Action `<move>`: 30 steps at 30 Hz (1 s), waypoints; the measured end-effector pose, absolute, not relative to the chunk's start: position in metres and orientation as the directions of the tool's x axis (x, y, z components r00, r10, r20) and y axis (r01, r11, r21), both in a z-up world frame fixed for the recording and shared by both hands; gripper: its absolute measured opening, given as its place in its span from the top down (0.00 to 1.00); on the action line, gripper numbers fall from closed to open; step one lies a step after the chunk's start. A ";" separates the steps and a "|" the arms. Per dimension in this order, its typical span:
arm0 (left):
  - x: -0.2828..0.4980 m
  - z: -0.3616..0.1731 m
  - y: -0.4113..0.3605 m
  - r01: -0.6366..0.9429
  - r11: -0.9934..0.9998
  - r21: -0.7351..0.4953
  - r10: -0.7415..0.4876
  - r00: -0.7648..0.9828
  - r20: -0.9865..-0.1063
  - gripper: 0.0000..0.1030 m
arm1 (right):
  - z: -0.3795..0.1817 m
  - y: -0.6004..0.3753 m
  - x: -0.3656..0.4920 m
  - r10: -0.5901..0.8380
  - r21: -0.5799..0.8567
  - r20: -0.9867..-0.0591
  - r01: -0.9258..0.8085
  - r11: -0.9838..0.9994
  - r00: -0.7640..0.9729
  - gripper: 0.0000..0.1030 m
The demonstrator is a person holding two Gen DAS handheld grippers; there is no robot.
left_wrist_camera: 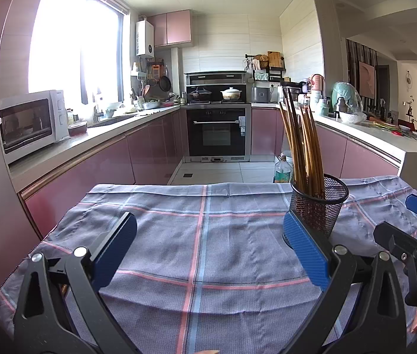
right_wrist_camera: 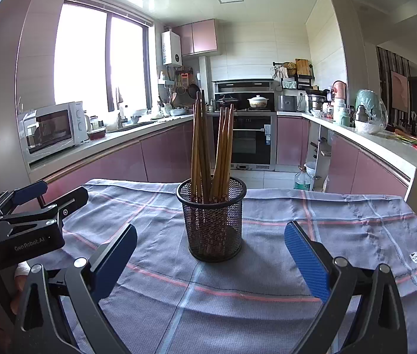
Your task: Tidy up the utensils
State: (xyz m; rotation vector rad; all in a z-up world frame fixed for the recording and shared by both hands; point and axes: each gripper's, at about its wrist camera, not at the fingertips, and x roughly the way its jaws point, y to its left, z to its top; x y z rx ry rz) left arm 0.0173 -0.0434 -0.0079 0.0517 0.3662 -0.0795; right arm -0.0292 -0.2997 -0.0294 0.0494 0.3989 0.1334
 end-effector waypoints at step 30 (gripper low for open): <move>0.018 -0.008 -0.041 0.082 0.996 0.039 -0.062 0.932 -0.358 0.05 | -0.030 -0.298 -0.030 0.137 0.075 -0.385 -0.118 0.990 0.913 0.06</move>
